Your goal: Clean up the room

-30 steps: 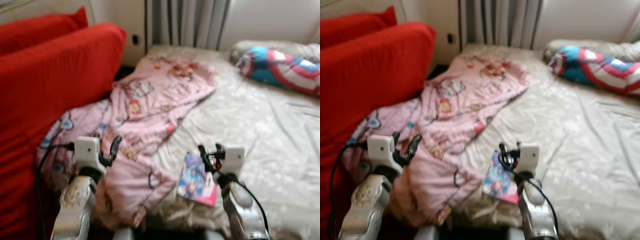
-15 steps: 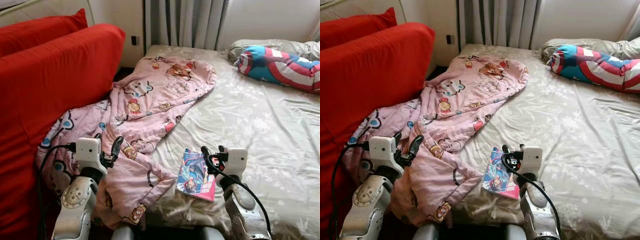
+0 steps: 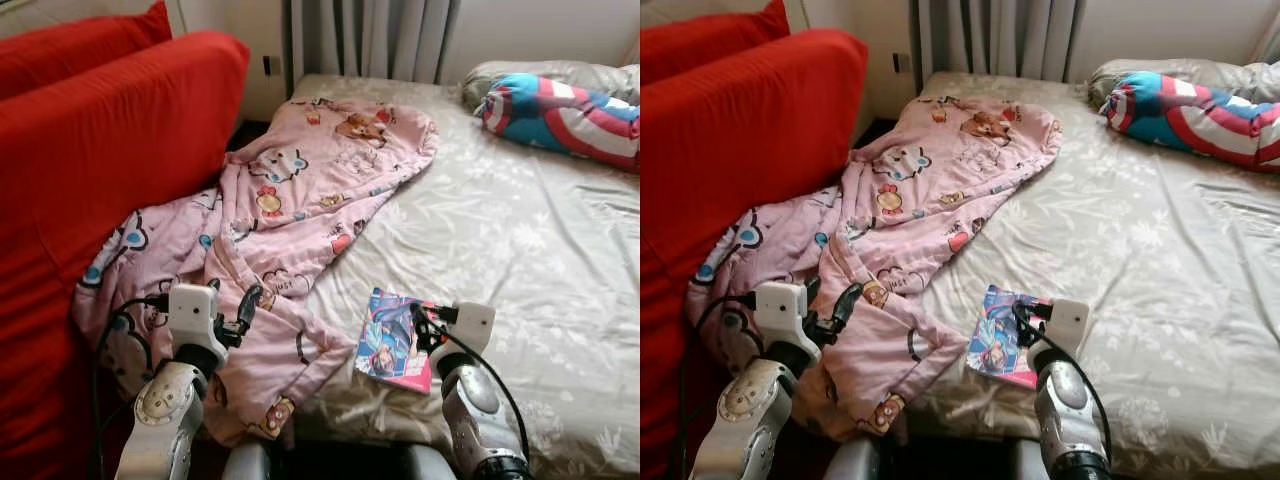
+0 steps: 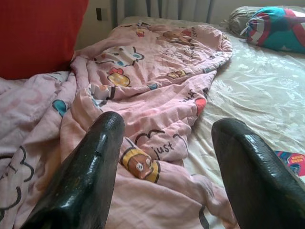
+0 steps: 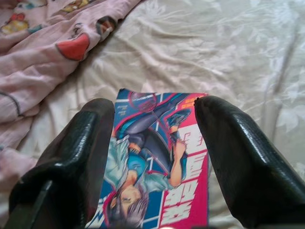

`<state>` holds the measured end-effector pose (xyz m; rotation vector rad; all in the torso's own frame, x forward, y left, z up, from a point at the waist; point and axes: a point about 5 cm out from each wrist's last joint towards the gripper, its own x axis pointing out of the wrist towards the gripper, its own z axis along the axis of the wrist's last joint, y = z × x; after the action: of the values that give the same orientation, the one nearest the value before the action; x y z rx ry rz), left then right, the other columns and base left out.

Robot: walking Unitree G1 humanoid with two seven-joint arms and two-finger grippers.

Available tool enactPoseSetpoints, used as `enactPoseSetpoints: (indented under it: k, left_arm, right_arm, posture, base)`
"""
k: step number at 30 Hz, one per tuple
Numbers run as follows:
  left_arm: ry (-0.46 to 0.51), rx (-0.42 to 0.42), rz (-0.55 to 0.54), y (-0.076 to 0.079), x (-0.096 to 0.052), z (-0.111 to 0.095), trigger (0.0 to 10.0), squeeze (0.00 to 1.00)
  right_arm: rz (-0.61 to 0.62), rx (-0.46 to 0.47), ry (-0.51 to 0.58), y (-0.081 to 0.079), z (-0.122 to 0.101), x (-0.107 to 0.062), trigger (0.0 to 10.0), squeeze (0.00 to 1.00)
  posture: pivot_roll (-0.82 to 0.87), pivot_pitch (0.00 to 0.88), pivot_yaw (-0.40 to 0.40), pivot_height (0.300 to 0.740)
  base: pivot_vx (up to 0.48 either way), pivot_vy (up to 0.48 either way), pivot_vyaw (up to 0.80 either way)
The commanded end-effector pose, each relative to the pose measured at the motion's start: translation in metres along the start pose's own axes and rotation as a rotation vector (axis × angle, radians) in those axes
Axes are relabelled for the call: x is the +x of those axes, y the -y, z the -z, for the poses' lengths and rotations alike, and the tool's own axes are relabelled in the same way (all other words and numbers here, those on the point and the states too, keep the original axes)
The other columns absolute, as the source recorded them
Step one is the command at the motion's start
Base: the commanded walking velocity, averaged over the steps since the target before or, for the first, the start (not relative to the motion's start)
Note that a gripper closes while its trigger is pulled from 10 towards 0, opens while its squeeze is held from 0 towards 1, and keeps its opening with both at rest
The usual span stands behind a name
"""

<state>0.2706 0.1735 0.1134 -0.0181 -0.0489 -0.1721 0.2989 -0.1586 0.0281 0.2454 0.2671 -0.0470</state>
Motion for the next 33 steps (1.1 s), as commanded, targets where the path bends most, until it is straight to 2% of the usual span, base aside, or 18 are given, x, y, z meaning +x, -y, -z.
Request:
enactPoseSetpoints:
  k: [1,9,19,25,29,33]
  left_arm:
    - [0.012,0.001,-0.01,-0.004,0.004,-0.002,10.0,0.0]
    - [0.023,0.0,-0.01,-0.001,0.008,-0.005,10.0,0.0]
    - [0.024,0.004,-0.017,-0.004,0.008,-0.005,10.0,0.0]
    - [0.023,0.016,-0.011,-0.004,0.004,-0.007,10.0,0.0]
    - [0.015,0.027,-0.008,-0.006,0.0,-0.007,10.0,0.0]
    - [-0.002,0.035,0.001,-0.005,-0.005,-0.005,10.0,0.0]
  right_arm:
    - [-0.023,-0.022,0.057,-0.004,-0.013,0.004,10.0,0.0]
    - [0.003,-0.023,0.043,0.005,0.0,0.0,10.0,0.0]
    - [0.013,-0.023,0.036,0.008,0.001,0.001,10.0,0.0]
    - [0.06,0.011,-0.035,0.016,0.009,0.003,10.0,0.0]
    - [0.071,0.001,-0.077,0.017,0.012,0.005,10.0,0.0]
    - [0.067,0.01,-0.053,0.016,0.011,0.004,10.0,0.0]
  posture:
    - [0.03,0.117,-0.001,0.602]
    - [0.04,0.11,-0.006,0.602]
    - [0.04,0.111,-0.007,0.602]
    - [0.06,0.135,0.004,0.602]
    - [0.07,0.155,0.011,0.597]
    - [0.07,0.173,0.018,0.592]
  base:
    - [0.0,0.0,0.0]
    - [0.0,0.0,0.0]
    - [0.0,0.0,0.0]
    - [0.0,0.0,0.0]
    - [0.0,0.0,0.0]
    - [0.0,0.0,0.0]
